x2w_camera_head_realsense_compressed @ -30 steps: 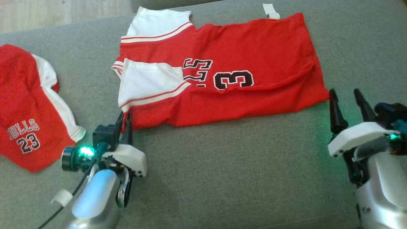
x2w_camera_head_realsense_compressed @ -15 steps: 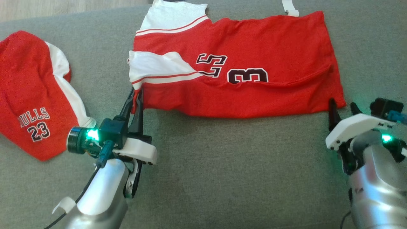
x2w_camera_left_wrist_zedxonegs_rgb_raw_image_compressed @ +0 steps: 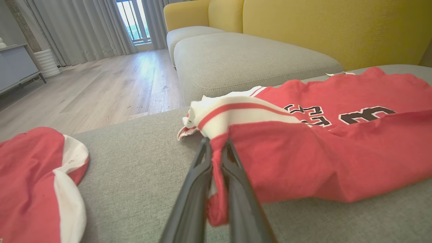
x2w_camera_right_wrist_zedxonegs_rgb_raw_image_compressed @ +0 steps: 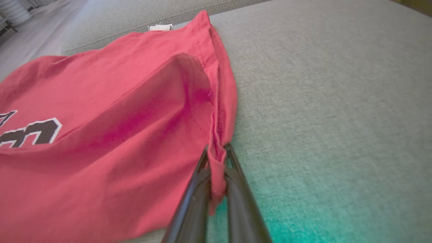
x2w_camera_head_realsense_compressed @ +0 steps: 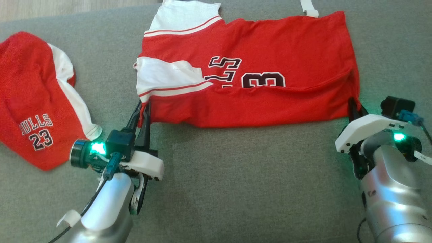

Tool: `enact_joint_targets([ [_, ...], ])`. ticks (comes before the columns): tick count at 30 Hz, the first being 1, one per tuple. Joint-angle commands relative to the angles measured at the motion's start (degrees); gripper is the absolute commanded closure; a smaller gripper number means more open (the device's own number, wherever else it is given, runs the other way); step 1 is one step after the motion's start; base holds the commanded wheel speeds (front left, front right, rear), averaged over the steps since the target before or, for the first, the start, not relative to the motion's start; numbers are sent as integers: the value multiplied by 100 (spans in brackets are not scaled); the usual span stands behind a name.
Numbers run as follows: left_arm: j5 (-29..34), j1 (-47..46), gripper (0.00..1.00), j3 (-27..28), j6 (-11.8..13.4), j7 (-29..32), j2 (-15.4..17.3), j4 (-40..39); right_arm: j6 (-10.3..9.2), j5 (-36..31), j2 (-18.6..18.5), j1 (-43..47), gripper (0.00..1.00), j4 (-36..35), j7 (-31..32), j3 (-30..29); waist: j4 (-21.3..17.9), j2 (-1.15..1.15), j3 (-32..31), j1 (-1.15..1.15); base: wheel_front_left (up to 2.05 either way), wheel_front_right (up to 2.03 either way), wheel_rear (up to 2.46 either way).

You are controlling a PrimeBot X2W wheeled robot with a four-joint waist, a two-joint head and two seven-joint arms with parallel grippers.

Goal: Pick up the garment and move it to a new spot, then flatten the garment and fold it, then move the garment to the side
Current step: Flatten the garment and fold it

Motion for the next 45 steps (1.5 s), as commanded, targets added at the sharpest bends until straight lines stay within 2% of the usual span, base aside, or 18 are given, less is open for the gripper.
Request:
enact_joint_targets([
  [1,-42,-97,100,152,2,-9,171,-89,-4,-111,40,-46,100,-64,-118,113,-34,0,-67,0,0,0,0],
  [13,-194,266,100,109,-12,49,257,115,-4,-11,-57,482,100,-286,-394,82,-240,0,-642,0,0,0,0],
  [19,-273,649,100,-18,-73,174,281,51,-4,257,-11,943,100,-704,-225,230,-366,0,-980,0,0,0,0],
  [25,-335,1061,100,-212,-115,372,244,-151,-4,578,41,1570,100,-1420,168,350,-493,0,-1187,0,0,0,0],
  [26,-357,1118,100,-226,-94,408,239,-179,-4,609,51,1751,39,-1665,310,333,-534,0,-1193,0,0,0,0],
  [27,-357,1118,100,-226,-94,408,239,-179,-4,609,51,1751,39,-1665,310,333,-534,0,-1193,0,0,0,0],
  [28,-366,1127,100,-235,-88,423,230,-182,-4,605,54,1823,0,-1772,371,296,-549,0,-1192,0,0,0,0],
  [30,-395,1114,100,-245,-93,444,199,-172,-4,573,62,1927,0,-1988,472,261,-566,0,-1182,0,0,0,0],
  [32,-396,1078,38,-254,-87,450,197,-135,-4,548,69,1983,0,-2226,527,214,-588,0,-1156,0,0,0,0],
  [33,-396,1057,0,-251,-76,443,199,-116,-4,528,72,1995,0,-2358,535,191,-600,0,-1138,0,0,0,0],
  [39,-386,862,0,-106,66,257,280,-163,-4,388,83,1965,0,-3189,413,8,-628,0,-978,0,0,0,0],
  [45,-309,538,0,112,144,34,512,-640,-4,315,87,1825,0,-3909,175,-38,-660,0,-738,0,0,0,0],
])
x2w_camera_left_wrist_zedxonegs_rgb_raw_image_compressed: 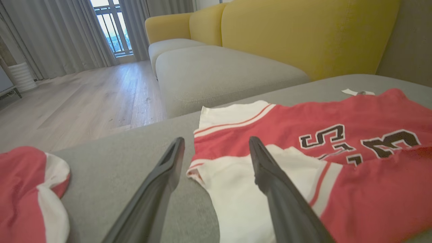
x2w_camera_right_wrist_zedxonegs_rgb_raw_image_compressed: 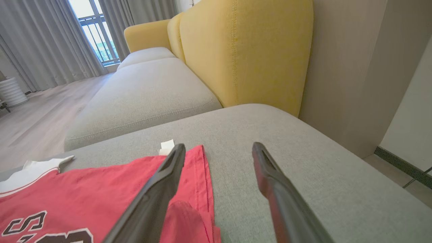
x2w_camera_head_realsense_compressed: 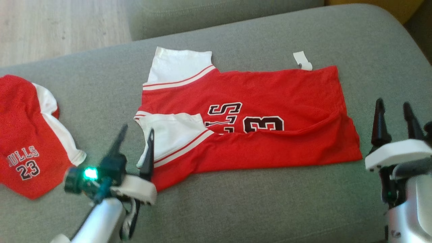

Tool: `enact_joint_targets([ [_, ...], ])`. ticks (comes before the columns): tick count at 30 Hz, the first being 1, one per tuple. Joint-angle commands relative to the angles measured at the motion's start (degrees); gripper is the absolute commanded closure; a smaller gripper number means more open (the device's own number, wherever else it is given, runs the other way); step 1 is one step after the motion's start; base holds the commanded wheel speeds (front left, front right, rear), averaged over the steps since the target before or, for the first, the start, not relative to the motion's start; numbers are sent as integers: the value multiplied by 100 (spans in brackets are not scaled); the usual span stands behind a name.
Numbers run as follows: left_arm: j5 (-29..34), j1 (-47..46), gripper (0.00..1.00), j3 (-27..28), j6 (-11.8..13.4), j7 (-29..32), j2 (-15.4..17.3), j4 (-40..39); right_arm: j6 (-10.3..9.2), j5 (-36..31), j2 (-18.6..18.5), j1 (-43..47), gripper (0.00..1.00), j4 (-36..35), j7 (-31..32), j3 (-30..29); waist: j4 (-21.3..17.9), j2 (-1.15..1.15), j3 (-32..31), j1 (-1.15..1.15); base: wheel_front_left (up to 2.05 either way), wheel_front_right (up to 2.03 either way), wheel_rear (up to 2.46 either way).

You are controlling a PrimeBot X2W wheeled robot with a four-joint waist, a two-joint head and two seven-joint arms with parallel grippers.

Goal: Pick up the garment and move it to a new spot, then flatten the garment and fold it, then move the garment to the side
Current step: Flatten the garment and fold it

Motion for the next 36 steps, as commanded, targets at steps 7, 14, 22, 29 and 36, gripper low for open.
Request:
enact_joint_targets([
  [7,50,-1257,0,290,-427,297,533,-683,-4,25,-11,-649,0,-608,-93,259,-190,0,531,0,0,0,0],
  [14,-95,-3139,0,-3,-1532,1877,1094,-422,-4,10,-17,-1371,0,-783,-31,659,-559,0,1250,0,0,0,0],
  [22,-959,-4654,0,-1305,-1704,3581,1719,397,-4,132,-20,-1971,0,-663,-135,1160,-1062,0,1840,0,0,0,0],
  [29,-1394,-5255,0,-1901,-1706,3957,2209,1045,-4,295,-17,-2191,0,-569,-283,1450,-1381,0,2184,0,0,0,0],
  [36,-1504,-5600,0,-2117,-1706,3830,2284,1782,-4,395,-13,-2234,0,-434,-429,1580,-1559,0,2381,0,0,0,0],
])
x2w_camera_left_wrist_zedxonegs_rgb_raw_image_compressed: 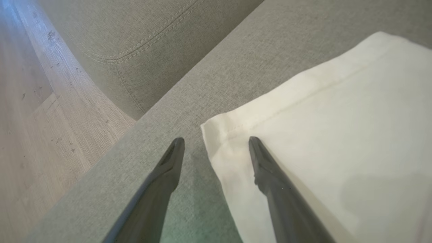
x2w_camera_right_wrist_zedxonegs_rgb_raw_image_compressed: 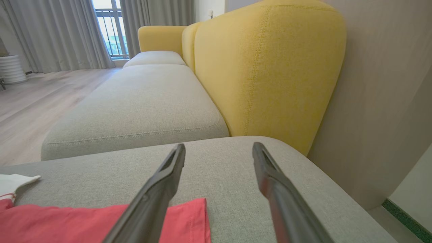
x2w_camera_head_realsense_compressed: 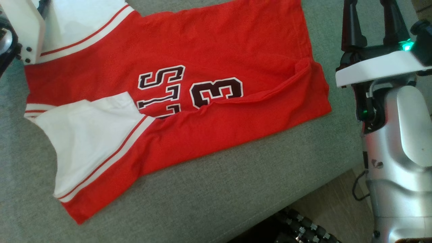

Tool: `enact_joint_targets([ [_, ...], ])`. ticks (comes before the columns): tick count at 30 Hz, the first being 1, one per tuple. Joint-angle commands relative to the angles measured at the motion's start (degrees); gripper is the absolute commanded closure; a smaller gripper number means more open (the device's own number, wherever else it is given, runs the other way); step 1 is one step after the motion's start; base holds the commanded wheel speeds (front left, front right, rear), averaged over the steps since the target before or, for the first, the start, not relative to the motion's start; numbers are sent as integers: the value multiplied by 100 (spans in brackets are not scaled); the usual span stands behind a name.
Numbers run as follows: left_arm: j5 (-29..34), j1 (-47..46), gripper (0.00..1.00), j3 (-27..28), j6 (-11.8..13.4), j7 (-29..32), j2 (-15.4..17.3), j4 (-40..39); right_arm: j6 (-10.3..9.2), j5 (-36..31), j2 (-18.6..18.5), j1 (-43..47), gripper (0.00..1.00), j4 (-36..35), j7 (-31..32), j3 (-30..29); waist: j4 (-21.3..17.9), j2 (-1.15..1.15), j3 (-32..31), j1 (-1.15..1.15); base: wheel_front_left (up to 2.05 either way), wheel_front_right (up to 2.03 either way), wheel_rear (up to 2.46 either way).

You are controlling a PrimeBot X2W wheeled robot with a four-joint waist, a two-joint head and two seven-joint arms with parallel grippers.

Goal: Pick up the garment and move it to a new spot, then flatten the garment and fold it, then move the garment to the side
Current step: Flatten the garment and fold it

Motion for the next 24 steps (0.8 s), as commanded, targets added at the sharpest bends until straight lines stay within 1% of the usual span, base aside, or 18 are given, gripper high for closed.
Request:
enact_joint_targets([
  [1,-76,-264,0,122,11,-32,177,-75,-4,46,-11,-57,0,-144,-49,63,-41,0,38,-1,0,0,0],
  [7,-394,-387,0,-107,10,65,184,205,-4,91,-10,-38,0,-61,-120,84,-83,0,93,-1,0,0,0],
  [11,-937,-344,0,-188,10,430,119,251,-4,69,-10,-63,0,-62,-107,75,-94,0,107,-1,0,0,0],
  [12,-1083,-316,28,-246,10,562,112,198,-4,58,-10,-72,0,-58,-100,64,-92,0,100,-1,0,0,0],
  [13,-1219,-294,84,-309,10,676,120,125,-4,45,-10,-82,0,-52,-93,48,-87,0,93,-1,0,0,0],
  [14,-1337,-277,100,-376,10,763,139,39,-4,31,-10,-92,0,-41,-86,25,-77,0,84,-1,0,0,0],
  [16,-1552,-254,100,-483,10,838,177,-126,-4,-18,-10,-103,0,-9,-75,-36,-42,0,56,-1,0,0,0],
  [18,-1683,-268,100,-500,10,693,190,-221,-4,-70,-10,-112,0,20,-58,-86,11,0,17,-1,0,0,0],
  [21,-1682,-316,100,-489,10,201,124,-256,-4,-126,-46,-155,0,78,-1,-142,135,0,-67,-1,0,0,0],
  [24,-1476,-405,100,-477,21,-496,-14,-246,-4,-188,-184,-230,0,156,59,-174,328,0,-181,-1,0,0,0],
])
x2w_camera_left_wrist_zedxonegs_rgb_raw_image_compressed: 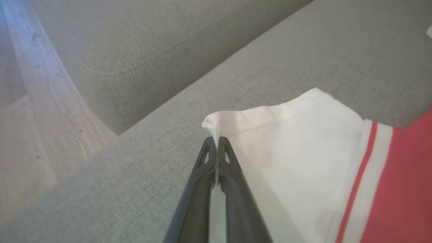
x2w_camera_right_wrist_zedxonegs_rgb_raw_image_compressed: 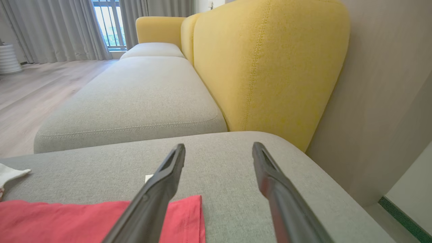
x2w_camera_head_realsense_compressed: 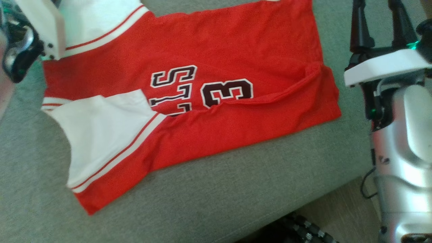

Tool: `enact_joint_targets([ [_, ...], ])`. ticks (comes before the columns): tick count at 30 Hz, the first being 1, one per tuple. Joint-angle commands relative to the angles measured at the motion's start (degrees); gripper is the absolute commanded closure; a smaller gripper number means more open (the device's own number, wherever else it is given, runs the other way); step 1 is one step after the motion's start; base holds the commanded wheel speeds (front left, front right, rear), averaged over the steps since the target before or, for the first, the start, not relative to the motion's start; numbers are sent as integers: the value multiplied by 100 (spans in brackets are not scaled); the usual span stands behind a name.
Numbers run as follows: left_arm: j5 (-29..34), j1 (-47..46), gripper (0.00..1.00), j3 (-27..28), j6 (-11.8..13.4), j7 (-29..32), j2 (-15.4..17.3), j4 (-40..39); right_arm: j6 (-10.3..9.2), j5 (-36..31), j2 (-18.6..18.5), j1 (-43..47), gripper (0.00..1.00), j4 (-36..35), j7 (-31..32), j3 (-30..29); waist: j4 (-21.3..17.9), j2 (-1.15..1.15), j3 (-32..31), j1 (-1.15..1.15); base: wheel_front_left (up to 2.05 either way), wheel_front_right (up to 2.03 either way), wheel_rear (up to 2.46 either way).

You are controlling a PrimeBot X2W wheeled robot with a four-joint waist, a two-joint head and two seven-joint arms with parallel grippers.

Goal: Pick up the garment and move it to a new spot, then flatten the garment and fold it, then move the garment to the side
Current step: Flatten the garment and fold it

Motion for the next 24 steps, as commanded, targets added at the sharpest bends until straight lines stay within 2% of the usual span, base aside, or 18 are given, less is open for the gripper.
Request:
enact_joint_targets([
  [1,178,-281,100,221,48,-490,37,-105,-4,-67,-173,-220,0,-119,56,53,226,0,-155,0,0,0,0],
  [6,634,-310,100,104,170,-1437,-203,-266,-4,-127,-499,-333,0,193,260,158,672,0,-382,0,0,0,0],
  [10,840,-206,100,-1,235,-1868,-314,-607,-4,-76,-771,-438,0,664,547,182,1033,0,-497,0,0,0,0],
  [13,922,-131,100,-54,298,-1998,-340,-842,-4,-81,-908,-500,0,971,720,174,1197,0,-524,0,0,0,0],
  [17,1088,67,100,-221,428,-2082,-318,-1493,-4,-123,-1158,-744,0,1806,1134,143,1500,0,-506,0,0,0,0],
  [24,1181,172,100,-320,628,-1952,-207,-2273,-4,-48,-1309,-1241,0,2793,1421,-63,1779,0,-370,0,0,0,0],
])
